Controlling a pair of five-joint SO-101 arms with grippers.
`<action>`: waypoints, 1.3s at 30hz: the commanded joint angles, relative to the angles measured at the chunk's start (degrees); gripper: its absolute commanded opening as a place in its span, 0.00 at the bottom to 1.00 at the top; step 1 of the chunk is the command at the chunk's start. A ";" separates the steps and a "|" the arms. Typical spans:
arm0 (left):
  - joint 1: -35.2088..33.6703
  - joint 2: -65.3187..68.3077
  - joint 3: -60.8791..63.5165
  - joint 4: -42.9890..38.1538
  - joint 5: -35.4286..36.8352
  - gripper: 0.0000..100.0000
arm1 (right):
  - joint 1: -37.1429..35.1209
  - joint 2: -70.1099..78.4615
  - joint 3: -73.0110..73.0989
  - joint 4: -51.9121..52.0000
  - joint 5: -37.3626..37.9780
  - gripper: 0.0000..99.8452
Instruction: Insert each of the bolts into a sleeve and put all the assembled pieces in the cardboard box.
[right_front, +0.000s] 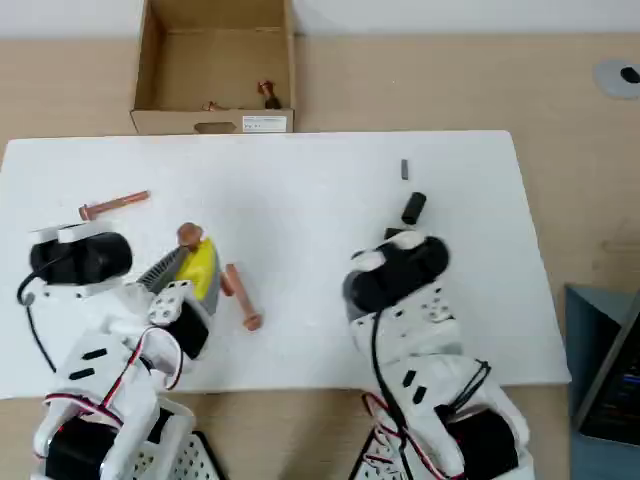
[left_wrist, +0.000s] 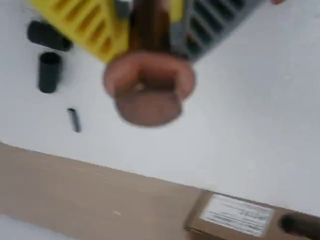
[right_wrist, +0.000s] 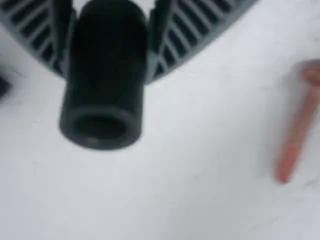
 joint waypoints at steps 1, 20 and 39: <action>2.64 -0.48 -0.44 -4.31 1.85 0.00 | -4.44 -6.81 0.04 -1.67 -0.35 0.01; 13.01 -0.48 -0.88 -14.86 11.08 0.00 | -21.58 -6.81 1.89 -5.10 0.09 0.01; 15.12 -0.48 4.75 -15.21 11.08 0.00 | -22.02 -6.90 -1.63 -5.80 5.27 0.01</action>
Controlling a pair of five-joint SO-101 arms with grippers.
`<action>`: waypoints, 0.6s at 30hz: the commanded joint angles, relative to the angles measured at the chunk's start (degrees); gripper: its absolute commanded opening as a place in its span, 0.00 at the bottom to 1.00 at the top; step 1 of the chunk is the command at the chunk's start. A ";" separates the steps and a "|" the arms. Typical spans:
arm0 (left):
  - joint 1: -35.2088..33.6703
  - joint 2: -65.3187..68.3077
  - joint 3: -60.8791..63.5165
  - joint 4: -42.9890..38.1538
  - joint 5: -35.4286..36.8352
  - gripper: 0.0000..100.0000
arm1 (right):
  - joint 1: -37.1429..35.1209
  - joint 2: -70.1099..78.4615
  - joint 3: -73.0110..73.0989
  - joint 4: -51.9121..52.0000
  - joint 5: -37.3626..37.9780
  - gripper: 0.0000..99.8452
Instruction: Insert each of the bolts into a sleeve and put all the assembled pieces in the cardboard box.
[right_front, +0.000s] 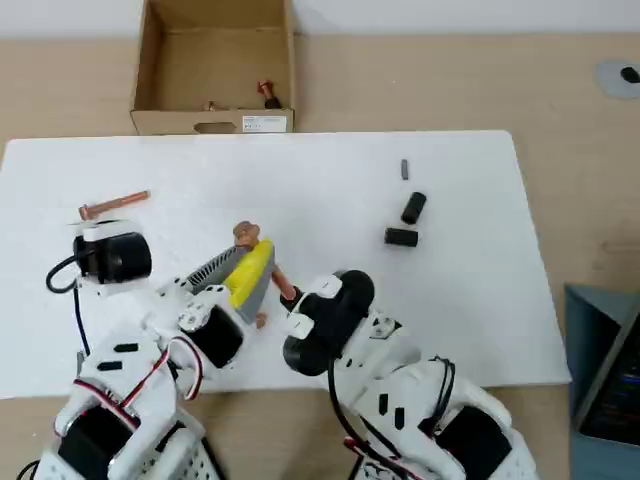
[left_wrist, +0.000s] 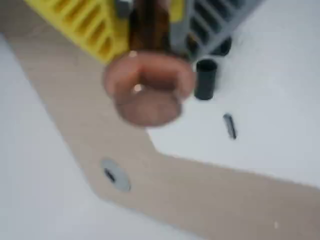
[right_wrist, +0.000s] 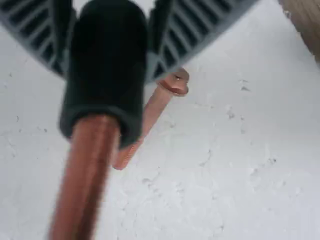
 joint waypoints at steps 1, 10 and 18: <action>0.44 -0.40 0.26 -1.67 0.09 0.00 | -0.66 -6.81 -3.47 -1.58 0.62 0.01; 0.53 -0.40 0.18 -1.14 -0.09 0.00 | -0.57 -6.81 -3.56 -1.58 0.62 0.01; 0.62 -0.40 -6.68 9.14 -0.18 0.00 | -0.48 -6.81 -3.38 -1.58 0.44 0.01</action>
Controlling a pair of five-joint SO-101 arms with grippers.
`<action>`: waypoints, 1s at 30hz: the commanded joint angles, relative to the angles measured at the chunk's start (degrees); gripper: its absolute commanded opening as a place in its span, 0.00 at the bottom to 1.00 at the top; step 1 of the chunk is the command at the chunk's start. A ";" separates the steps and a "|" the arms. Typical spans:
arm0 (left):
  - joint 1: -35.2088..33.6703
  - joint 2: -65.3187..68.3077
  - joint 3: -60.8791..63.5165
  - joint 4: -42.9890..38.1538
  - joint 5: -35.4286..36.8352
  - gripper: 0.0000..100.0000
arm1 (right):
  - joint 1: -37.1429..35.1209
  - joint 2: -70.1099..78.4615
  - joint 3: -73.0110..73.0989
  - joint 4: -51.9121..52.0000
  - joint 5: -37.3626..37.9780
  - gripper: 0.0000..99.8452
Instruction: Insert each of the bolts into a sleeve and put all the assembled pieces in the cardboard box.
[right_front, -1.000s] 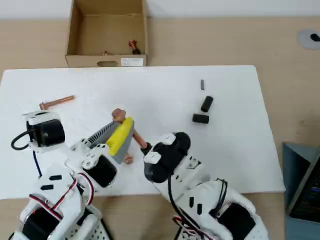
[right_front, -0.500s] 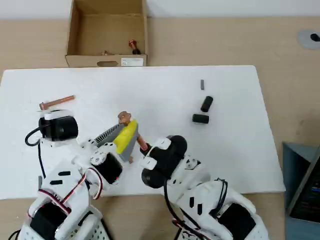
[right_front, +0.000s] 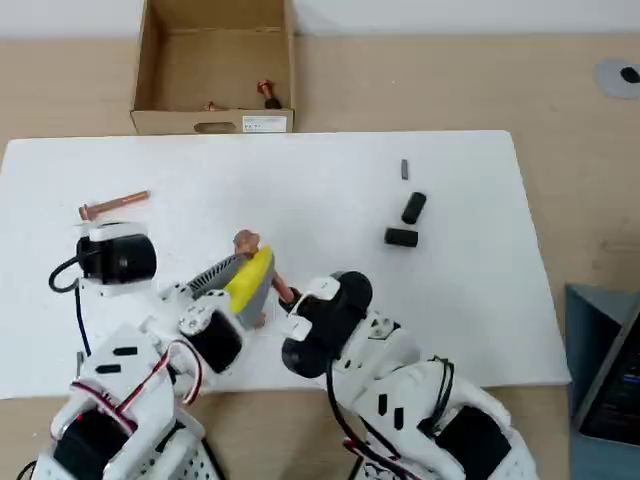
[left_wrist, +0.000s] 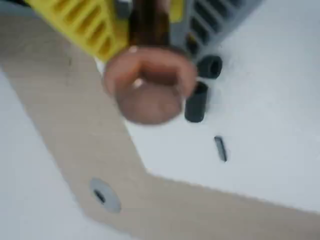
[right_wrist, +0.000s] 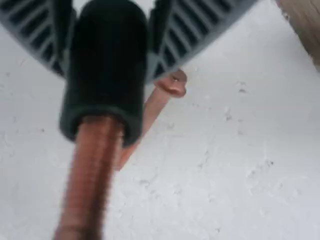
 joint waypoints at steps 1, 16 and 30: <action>0.35 -0.22 -5.27 4.48 -0.18 0.00 | -0.22 -6.81 -3.38 -1.58 0.18 0.01; 10.20 -0.22 -2.81 10.64 -3.96 0.00 | -0.40 -6.81 -3.38 -1.49 0.35 0.01; 3.69 -0.13 -2.11 9.05 -5.45 0.01 | -0.40 -6.81 -3.65 -1.58 7.03 0.01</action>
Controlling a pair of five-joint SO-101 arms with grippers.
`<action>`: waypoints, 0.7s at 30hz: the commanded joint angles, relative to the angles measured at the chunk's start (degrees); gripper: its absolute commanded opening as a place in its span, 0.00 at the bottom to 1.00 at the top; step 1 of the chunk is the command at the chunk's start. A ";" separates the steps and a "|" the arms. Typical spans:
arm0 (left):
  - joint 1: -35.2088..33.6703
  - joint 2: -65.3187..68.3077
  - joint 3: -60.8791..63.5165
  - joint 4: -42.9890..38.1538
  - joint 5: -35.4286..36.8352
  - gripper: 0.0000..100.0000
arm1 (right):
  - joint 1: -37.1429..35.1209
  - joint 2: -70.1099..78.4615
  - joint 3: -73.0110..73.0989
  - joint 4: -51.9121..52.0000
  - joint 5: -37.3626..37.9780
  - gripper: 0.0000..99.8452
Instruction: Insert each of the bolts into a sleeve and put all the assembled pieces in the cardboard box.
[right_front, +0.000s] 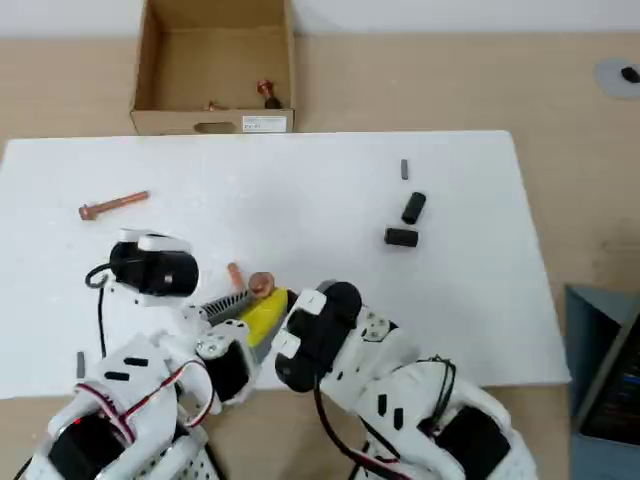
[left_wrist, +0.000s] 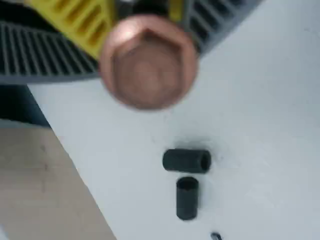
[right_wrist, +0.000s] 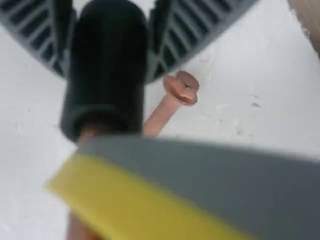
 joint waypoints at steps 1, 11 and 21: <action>-3.69 -0.22 -0.44 -1.32 -0.70 0.01 | -0.40 -6.90 -3.74 -1.67 0.44 0.01; -3.78 -0.13 2.02 -0.70 -0.70 0.06 | -0.40 -6.90 -3.74 -2.02 0.44 0.01; 1.85 -0.13 2.29 4.04 -0.70 0.17 | -0.48 -6.90 -3.38 -4.40 1.41 0.01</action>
